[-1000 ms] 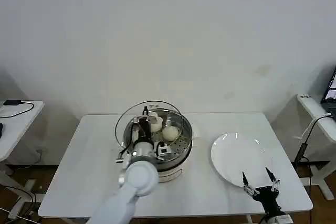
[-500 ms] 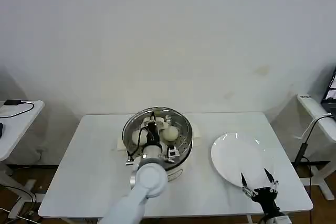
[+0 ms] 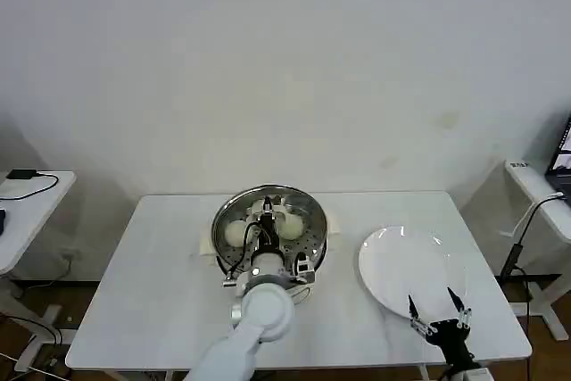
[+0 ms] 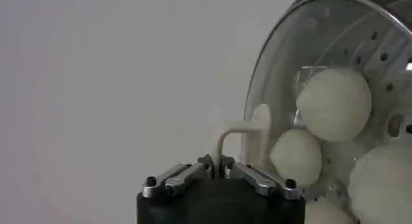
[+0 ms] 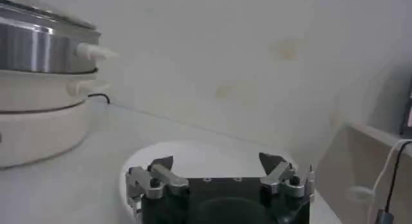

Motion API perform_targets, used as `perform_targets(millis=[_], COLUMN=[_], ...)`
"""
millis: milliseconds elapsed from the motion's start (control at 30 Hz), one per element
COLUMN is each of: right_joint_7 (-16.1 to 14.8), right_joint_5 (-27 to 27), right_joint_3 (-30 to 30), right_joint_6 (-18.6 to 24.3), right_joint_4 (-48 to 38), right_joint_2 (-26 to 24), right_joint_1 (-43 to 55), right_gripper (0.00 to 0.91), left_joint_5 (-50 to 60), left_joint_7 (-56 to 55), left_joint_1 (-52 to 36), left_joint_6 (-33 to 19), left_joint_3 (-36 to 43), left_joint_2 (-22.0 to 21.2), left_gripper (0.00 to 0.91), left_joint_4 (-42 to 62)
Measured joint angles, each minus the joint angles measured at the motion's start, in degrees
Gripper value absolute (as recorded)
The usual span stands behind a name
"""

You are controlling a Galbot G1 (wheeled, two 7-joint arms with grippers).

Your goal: Take steamed baozi put them in steamer then cover it.

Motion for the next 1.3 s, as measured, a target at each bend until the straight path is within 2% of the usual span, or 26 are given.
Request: perform_targets(millis=[833,900,933,967,1000,1300], right_joint_7=[-0.7,-0.7,-0.7,-0.7,-0.7,-0.8], right_joint_5=[0.2,0.2,0.2,0.2,0.3,0.3], right_joint_3=[-0.7,-0.8,-0.8,-0.8,-0.8,-1.0], right_joint_6=[0.7,0.7,0.7,0.7,0.7,0.7], right_joint_4=[0.0,0.0,0.0,0.0,0.0,-0.2], right_joint_2=[0.0,0.0,0.0,0.0,0.0,-0.1], right_joint_1=[-0.4,-0.4,-0.4,-0.3,-0.3,-0.3], right_gripper=[0.907,0.907,0.907,0.907,0.907,0.907], left_joint_5=[3.3,3.3,3.3,3.3,3.4,4.2], left_joint_7=[-1.2,-1.3,-1.3,-1.3,-1.3,-1.5], left_joint_1=[0.1,0.3,0.4,0.4,0.5,1.0], left_joint_6=[-1.6,-1.6,-1.7,-1.7,-1.7,-1.8], left_joint_3=[-1.8,-1.9,-2.0,-2.0,-2.0,-2.2], left_joint_2=[-1.0,-1.1,-1.1,-1.2,-1.2,-1.4], left_gripper=[0.000,0.101,0.282,0.413,0.907,0.907], left_joint_4=[1.8,1.7,1.7,1.5,1.5,0.5])
